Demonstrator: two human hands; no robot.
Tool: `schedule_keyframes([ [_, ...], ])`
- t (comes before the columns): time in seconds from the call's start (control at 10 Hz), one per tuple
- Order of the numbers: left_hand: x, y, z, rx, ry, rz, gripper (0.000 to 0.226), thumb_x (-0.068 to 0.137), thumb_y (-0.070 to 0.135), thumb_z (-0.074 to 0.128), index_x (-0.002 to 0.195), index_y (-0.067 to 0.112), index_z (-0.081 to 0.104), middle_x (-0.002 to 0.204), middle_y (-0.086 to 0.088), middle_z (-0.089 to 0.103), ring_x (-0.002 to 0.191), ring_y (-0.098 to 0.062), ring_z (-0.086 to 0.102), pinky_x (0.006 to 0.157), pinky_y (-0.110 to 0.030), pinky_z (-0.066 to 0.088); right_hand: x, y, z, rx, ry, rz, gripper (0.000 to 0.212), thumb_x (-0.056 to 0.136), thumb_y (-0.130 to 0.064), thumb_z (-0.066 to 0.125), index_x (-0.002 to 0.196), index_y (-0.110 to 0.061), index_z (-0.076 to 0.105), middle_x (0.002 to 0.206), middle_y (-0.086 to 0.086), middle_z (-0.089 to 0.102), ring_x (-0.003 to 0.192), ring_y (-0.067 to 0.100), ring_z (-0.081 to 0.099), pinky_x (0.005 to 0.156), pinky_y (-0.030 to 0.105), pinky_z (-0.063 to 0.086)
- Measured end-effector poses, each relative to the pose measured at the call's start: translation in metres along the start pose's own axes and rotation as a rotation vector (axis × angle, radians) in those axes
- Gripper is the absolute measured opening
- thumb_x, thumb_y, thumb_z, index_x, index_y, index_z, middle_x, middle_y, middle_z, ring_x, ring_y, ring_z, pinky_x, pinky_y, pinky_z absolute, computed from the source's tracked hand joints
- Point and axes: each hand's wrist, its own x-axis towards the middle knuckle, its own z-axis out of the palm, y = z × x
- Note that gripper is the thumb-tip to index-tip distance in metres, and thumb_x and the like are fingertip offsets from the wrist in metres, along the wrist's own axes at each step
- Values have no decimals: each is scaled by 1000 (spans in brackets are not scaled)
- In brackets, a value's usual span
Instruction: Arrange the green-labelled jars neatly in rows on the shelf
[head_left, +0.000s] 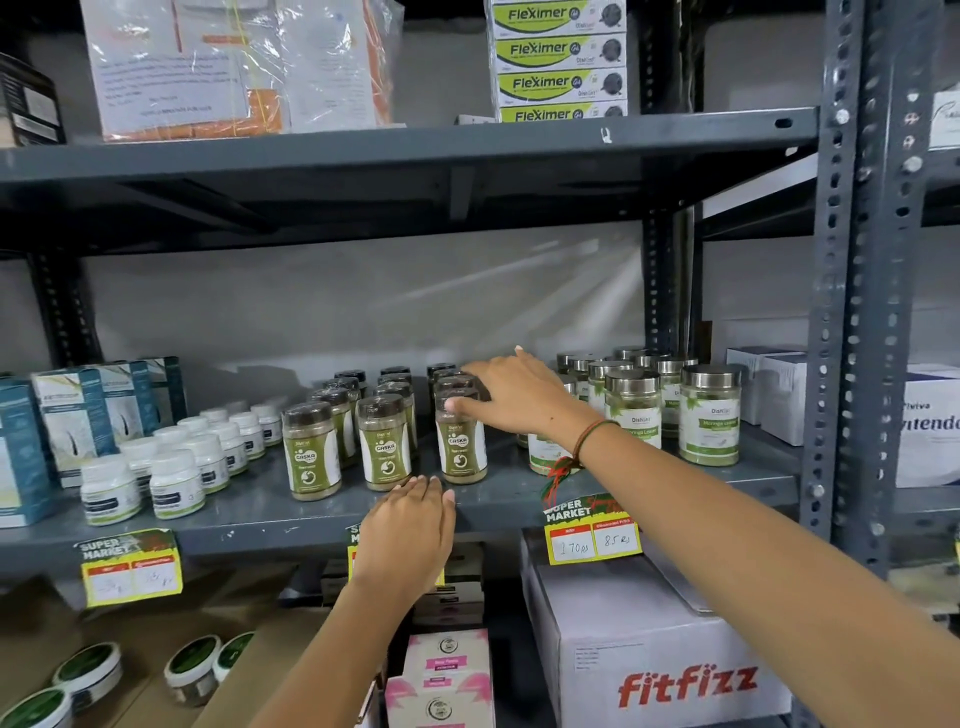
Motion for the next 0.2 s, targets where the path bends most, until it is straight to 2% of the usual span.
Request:
schedule_keyframes([
  [0.1,3,-1,-6,26,-96,14,49,97,40,23,120,14,57,123,-3,64,112,-21,59,84,-38,53,-12,8,-8,6,53,30,68,93,-67,35,132,-15,58,118,9,70,110,25,64,116,49,20],
  [0.2,9,-2,-13,39,-125,60,45,95,43,22,96,18,60,99,-1,68,90,-24,64,61,-37,49,-24,17,-18,40,187,71,68,97,-62,29,141,-15,50,133,9,62,123,23,58,119,49,18],
])
